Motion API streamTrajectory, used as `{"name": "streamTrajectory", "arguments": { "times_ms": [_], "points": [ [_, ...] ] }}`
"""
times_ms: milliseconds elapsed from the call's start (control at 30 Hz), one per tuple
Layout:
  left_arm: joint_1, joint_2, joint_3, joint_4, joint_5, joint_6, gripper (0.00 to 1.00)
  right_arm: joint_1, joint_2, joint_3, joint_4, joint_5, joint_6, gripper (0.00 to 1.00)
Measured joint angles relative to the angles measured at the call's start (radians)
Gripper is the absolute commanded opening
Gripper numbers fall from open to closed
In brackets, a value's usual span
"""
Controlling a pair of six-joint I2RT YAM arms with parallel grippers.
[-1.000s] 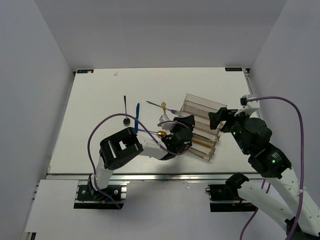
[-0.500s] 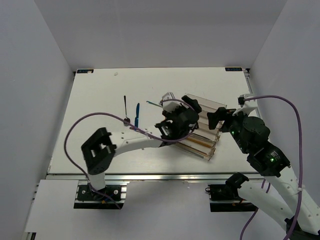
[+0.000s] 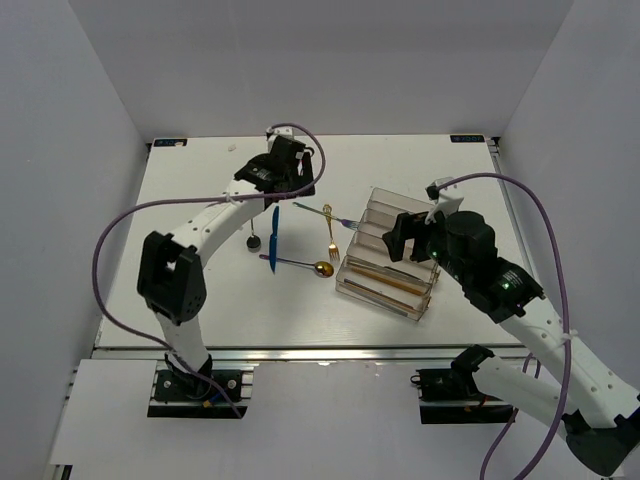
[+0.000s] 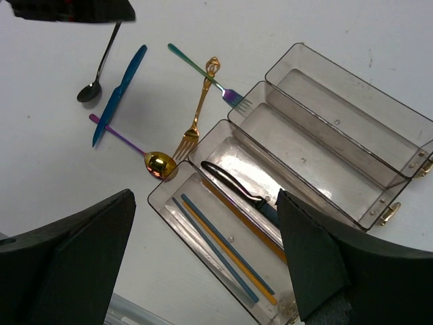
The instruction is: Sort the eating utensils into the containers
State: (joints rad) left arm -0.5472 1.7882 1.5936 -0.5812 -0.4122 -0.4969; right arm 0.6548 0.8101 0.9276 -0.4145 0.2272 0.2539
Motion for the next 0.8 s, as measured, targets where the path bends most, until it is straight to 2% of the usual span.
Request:
{"name": "streamTrajectory", "arguments": {
  "times_ms": [133,333,500,700,800],
  "points": [
    [0.04,0.135,0.04,-0.098,0.13,0.096,0.94,0.0,0.025,0.0,0.004,-0.033,-0.005,0.89],
    [0.102,0.294,0.073,-0.189,0.201,0.153,0.9,0.0,0.028,0.0,0.005,-0.049,-0.027,0.89],
    [0.132,0.316,0.07,-0.2,0.223,0.166,0.87,0.0,0.031,0.0,0.005,-0.066,-0.031,0.89],
    [0.156,0.315,0.019,-0.14,0.293,0.169,0.74,0.0,0.035,-0.002,0.006,-0.08,-0.038,0.89],
    [0.168,0.316,-0.003,-0.132,0.312,0.17,0.71,0.0,0.037,-0.002,0.006,-0.082,-0.042,0.89]
  ]
}}
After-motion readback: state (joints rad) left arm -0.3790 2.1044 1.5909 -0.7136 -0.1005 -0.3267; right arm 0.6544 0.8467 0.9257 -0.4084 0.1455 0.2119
